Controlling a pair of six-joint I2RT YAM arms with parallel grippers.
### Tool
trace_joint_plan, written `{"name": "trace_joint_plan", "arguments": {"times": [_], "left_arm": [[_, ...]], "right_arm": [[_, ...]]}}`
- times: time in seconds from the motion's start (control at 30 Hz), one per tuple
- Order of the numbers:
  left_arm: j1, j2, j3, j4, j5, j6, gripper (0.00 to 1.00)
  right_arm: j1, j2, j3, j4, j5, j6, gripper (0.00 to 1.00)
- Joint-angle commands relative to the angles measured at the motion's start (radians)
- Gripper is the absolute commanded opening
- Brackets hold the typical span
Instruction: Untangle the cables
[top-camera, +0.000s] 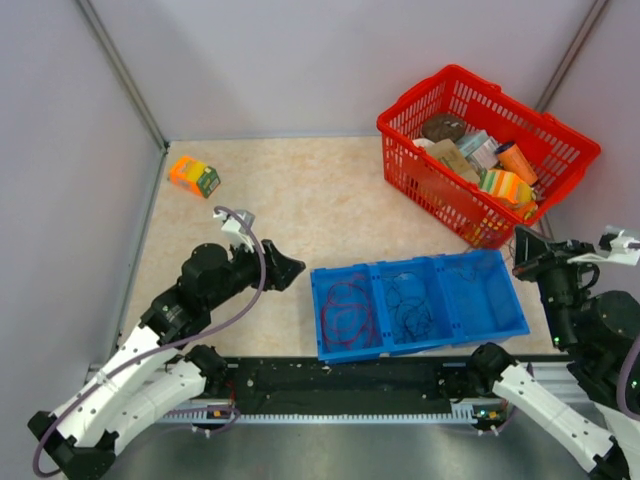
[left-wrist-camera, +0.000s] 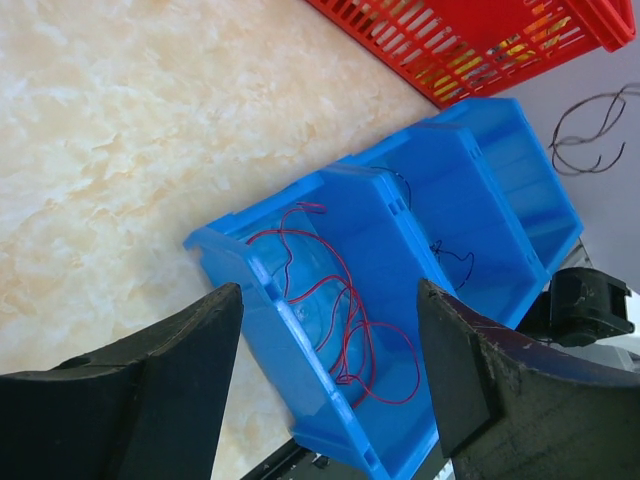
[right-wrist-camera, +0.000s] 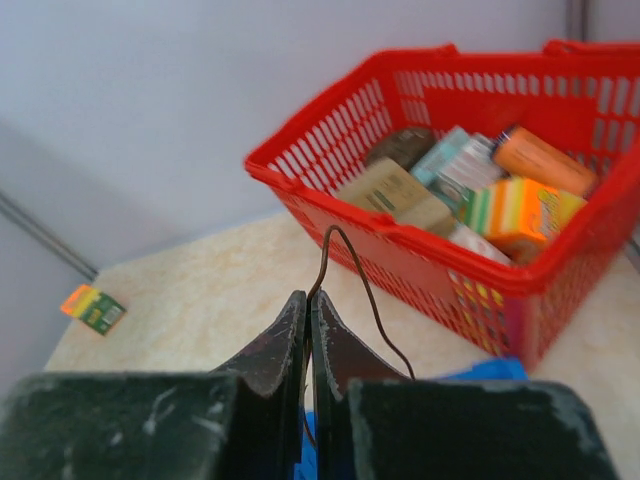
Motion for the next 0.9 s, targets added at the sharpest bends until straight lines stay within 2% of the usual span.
{"name": "trace_joint_plan", "arguments": {"times": [0.0,0.1,0.27,0.4,0.5,0.57,0.7,0.83,0.87], "left_arm": [[0.002,0.024,0.020,0.065,0.033,-0.006,0.75],[-0.001,0.048,0.032,0.078,0.054,-0.006,0.75],[0.001,0.055,0.043,0.081,0.065,-0.019,0.75],[0.001,0.047,0.034,0.077,0.064,-0.025,0.75],[-0.001,0.041,0.024,0.083,0.067,-0.035,0.75],[0.002,0.039,0.030,0.080,0.071,-0.034,0.75],[0.001,0.029,0.050,0.052,0.070,-0.023,0.75],[0.001,0.004,0.061,0.034,0.050,-0.019,0.75],[0.001,-0.001,0.066,0.029,0.050,-0.019,0.75]], "right_arm": [[0.004,-0.023,-0.035,-0.326,0.218,0.108,0.00],[0.004,0.000,-0.078,-0.380,0.255,0.174,0.00],[0.004,0.041,-0.123,-0.414,0.178,0.378,0.00],[0.004,0.018,-0.227,-0.414,0.094,0.551,0.00],[0.004,-0.019,-0.299,-0.440,0.115,0.628,0.01],[0.004,-0.051,-0.318,-0.454,0.134,0.630,0.13],[0.004,-0.108,-0.290,-0.474,0.155,0.621,0.29],[0.004,-0.144,-0.244,-0.452,0.139,0.534,0.59],[0.004,-0.152,-0.237,-0.432,0.111,0.500,0.62]]}}
